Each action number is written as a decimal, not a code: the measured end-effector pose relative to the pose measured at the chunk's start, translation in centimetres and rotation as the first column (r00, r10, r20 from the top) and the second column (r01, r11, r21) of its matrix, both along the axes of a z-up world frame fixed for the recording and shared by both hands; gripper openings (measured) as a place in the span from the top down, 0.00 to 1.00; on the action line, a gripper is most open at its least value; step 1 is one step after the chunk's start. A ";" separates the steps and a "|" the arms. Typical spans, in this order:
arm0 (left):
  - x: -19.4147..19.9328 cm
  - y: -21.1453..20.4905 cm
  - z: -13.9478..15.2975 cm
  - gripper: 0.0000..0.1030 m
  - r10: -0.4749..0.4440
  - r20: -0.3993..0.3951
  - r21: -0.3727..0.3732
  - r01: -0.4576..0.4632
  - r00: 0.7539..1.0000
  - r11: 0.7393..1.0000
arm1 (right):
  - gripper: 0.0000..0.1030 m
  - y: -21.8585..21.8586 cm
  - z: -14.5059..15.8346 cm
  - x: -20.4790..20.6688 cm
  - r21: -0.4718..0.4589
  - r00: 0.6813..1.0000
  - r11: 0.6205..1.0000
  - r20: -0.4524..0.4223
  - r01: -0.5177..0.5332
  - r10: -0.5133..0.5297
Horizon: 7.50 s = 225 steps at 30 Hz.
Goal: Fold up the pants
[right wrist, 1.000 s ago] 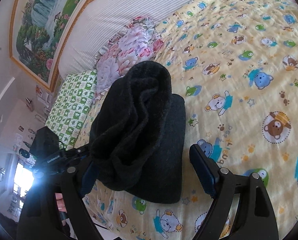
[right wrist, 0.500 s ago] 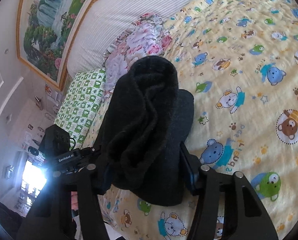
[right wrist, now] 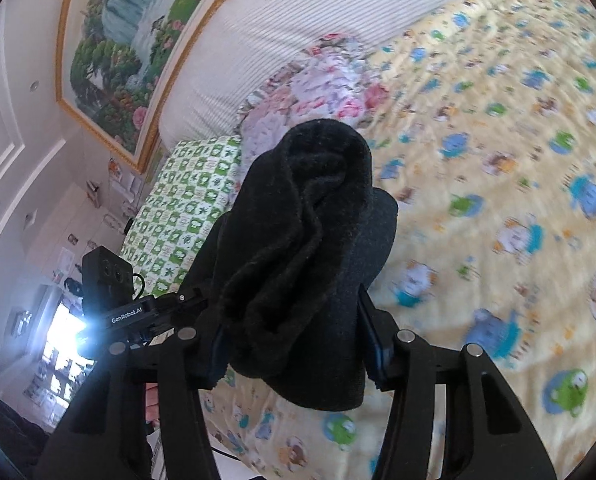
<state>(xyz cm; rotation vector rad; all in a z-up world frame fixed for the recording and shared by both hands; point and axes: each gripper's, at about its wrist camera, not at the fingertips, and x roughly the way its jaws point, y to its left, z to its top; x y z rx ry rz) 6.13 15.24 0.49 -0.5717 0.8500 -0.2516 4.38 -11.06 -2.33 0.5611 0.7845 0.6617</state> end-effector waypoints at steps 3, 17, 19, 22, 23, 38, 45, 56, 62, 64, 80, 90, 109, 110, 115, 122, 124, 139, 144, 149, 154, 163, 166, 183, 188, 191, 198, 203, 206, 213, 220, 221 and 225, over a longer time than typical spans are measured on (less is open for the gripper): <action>-0.5 1.3 0.7 0.76 0.035 0.011 0.005 -0.035 0.999 0.999 | 0.47 1.1 0.5 0.7 0.003 1.000 1.000 0.011 -0.024 0.024; 0.0 5.2 2.0 0.76 0.128 0.031 0.070 -0.130 0.991 0.989 | 0.47 6.3 1.3 4.8 -0.027 0.991 0.991 0.019 -0.129 0.130; 0.6 5.6 2.0 0.76 0.138 0.033 0.080 -0.140 0.990 0.987 | 0.47 6.8 1.3 5.8 -0.036 0.991 0.991 0.014 -0.132 0.132; 1.8 6.3 2.0 0.76 0.152 0.038 0.094 -0.155 0.988 0.983 | 0.47 7.8 1.4 7.7 -0.056 0.989 0.988 0.016 -0.144 0.145; 2.3 6.6 1.9 0.76 0.157 0.038 0.099 -0.160 0.987 0.982 | 0.47 8.1 1.4 8.1 -0.060 0.989 0.987 0.015 -0.147 0.148; 8.4 9.7 0.0 0.76 0.213 0.018 0.178 -0.213 0.977 0.961 | 0.47 12.1 -1.0 16.6 -0.121 0.985 0.978 -0.053 -0.171 0.166; 8.5 10.6 -1.5 0.66 0.223 -0.010 0.149 -0.219 0.975 0.964 | 0.43 12.8 -2.3 18.1 -0.143 0.981 0.972 -0.089 -0.184 0.173; 7.7 11.4 -3.2 0.41 0.247 -0.014 0.159 -0.242 0.969 0.957 | 0.36 11.1 -3.1 18.1 -0.222 0.989 0.965 -0.080 -0.137 0.122; 7.7 11.5 -3.6 0.38 0.249 -0.016 0.157 -0.243 0.968 0.957 | 0.29 10.7 -4.1 18.4 -0.207 0.989 0.971 -0.101 -0.123 0.104; 7.4 11.5 -3.3 0.37 0.256 -0.014 0.160 -0.251 0.967 0.955 | 0.29 10.7 -3.8 18.3 -0.206 0.989 0.971 -0.098 -0.125 0.107; 4.2 9.6 -0.8 0.30 0.242 0.033 0.290 -0.241 0.970 0.926 | 0.21 10.3 0.7 14.5 -0.272 0.992 0.956 0.028 -0.108 0.120; 2.5 7.2 0.3 0.25 0.194 0.069 0.394 -0.205 0.979 0.896 | 0.16 12.4 1.4 11.7 -0.381 0.967 0.906 0.094 -0.186 0.238; 0.9 5.0 -0.6 0.21 0.172 0.071 0.582 -0.181 0.983 0.793 | 0.06 15.2 0.8 8.5 -0.571 0.926 0.793 0.143 -0.212 0.350; 0.9 5.0 -0.6 0.21 0.170 0.071 0.587 -0.179 0.983 0.790 | 0.06 15.2 0.8 8.5 -0.576 0.924 0.789 0.145 -0.211 0.353; 0.7 4.8 -0.9 0.21 0.163 0.072 0.595 -0.174 0.984 0.785 | 0.06 15.6 0.4 8.2 -0.594 0.915 0.775 0.153 -0.216 0.373; 0.6 4.7 -1.1 0.20 0.163 0.068 0.599 -0.171 0.984 0.782 | 0.06 16.0 -0.2 7.9 -0.618 0.908 0.756 0.159 -0.214 0.388; 0.6 4.6 -1.2 0.20 0.163 0.066 0.597 -0.169 0.984 0.784 | 0.06 16.0 -0.3 8.0 -0.612 0.907 0.760 0.160 -0.218 0.389; 1.6 4.2 -2.3 0.20 0.168 0.059 0.637 -0.167 0.984 0.752 | 0.05 16.1 -1.9 8.8 -0.626 0.915 0.745 0.123 -0.230 0.385; 1.9 4.3 -2.6 0.20 0.166 0.052 0.636 -0.161 0.985 0.755 | 0.05 16.5 -2.0 8.8 -0.636 0.909 0.734 0.123 -0.236 0.399; 2.0 4.2 -2.7 0.20 0.160 0.050 0.642 -0.154 0.986 0.751 | 0.05 16.8 -2.0 8.8 -0.643 0.906 0.728 0.126 -0.236 0.405; 2.1 4.2 -2.7 0.20 0.158 0.049 0.643 -0.152 0.986 0.750 | 0.05 17.1 -2.0 8.9 -0.647 0.905 0.725 0.125 -0.237 0.407; 2.1 4.3 -2.7 0.19 0.159 0.051 0.645 -0.154 0.986 0.748 | 0.05 17.3 -1.9 9.0 -0.644 0.902 0.727 0.132 -0.237 0.410; 2.1 4.2 -2.7 0.19 0.161 0.051 0.647 -0.155 0.986 0.747 | 0.05 17.5 -1.8 9.0 -0.640 0.902 0.730 0.133 -0.239 0.412; 2.0 4.1 -2.7 0.19 0.165 0.049 0.648 -0.157 0.985 0.746 | 0.05 17.6 -1.8 9.1 -0.636 0.903 0.733 0.131 -0.241 0.410; 2.1 4.2 -2.7 0.19 0.165 0.048 0.646 -0.156 0.985 0.747 | 0.05 17.6 -1.8 9.1 -0.636 0.903 0.734 0.131 -0.240 0.409; 2.1 4.2 -2.7 0.19 0.166 0.050 0.648 -0.159 0.985 0.745 | 0.05 17.6 -1.9 9.1 -0.635 0.903 0.734 0.131 -0.241 0.410; 2.0 4.2 -2.6 0.19 0.172 0.053 0.653 -0.165 0.984 0.739 | 0.05 17.7 -1.8 9.0 -0.638 0.903 0.732 0.132 -0.240 0.410; 2.0 4.2 -2.6 0.19 0.174 0.058 0.654 -0.169 0.983 0.737 | 0.05 17.8 -1.7 9.0 -0.637 0.903 0.733 0.132 -0.239 0.409; 2.0 4.2 -2.6 0.19 0.174 0.058 0.655 -0.169 0.983 0.737 | 0.05 17.7 -1.8 9.0 -0.638 0.903 0.732 0.131 -0.239 0.409; 2.0 4.3 -2.6 0.19 0.175 0.054 0.657 -0.167 0.983 0.736 | 0.05 17.8 -1.7 9.0 -0.638 0.904 0.733 0.130 -0.239 0.408; 2.0 4.3 -2.7 0.19 0.178 0.052 0.658 -0.168 0.983 0.734 | 0.05 17.8 -1.7 9.0 -0.637 0.903 0.733 0.131 -0.239 0.408; 2.0 4.3 -2.7 0.19 0.179 0.052 0.658 -0.168 0.983 0.734 | 0.05 17.9 -1.7 8.9 -0.636 0.903 0.733 0.131 -0.239 0.408; 2.3 4.5 -2.7 0.19 0.182 0.048 0.654 -0.168 0.982 0.737 | 0.05 17.8 -1.7 9.0 -0.636 0.904 0.734 0.131 -0.238 0.407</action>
